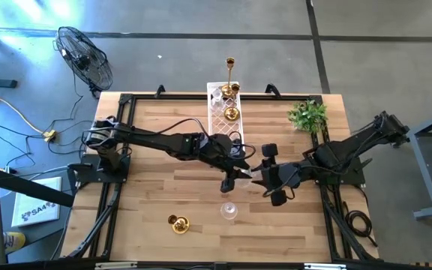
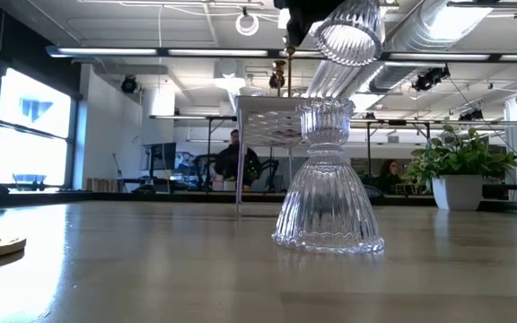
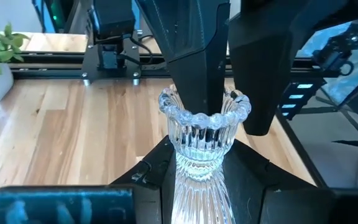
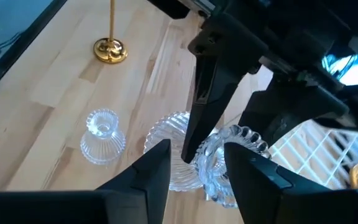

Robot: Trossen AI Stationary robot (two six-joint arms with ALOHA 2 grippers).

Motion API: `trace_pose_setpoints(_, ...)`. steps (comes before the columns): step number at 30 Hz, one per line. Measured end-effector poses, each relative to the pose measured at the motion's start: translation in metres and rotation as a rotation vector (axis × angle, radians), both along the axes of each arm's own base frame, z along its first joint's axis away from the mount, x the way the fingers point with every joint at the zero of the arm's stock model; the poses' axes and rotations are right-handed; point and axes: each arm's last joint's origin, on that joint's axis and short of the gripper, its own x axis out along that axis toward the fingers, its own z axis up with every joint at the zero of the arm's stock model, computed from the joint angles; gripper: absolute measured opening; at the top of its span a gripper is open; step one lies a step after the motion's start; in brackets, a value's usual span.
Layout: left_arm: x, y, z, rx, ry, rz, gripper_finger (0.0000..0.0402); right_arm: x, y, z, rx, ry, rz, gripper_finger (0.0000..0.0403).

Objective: Pick & Place candle stick holders
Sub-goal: Put the top transparent candle holder on the shelf aligned with the other transparent candle holder

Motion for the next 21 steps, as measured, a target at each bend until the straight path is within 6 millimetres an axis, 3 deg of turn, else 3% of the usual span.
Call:
trace_pose_setpoints(9,0.001,0.001,-0.011,0.008,0.050,0.008,0.0098,-0.011,0.021,0.016,-0.117,-0.145,0.039,0.0149)
trace_pose_setpoints(17,-0.002,0.001,-0.002,0.014,0.022,0.024,0.0098,-0.025,0.033,0.029,-0.178,-0.246,0.025,0.0149)
trace_pose_setpoints(21,-0.015,0.004,0.018,0.064,-0.006,0.083,0.0098,-0.032,0.038,0.030,-0.218,-0.268,-0.023,0.0149)
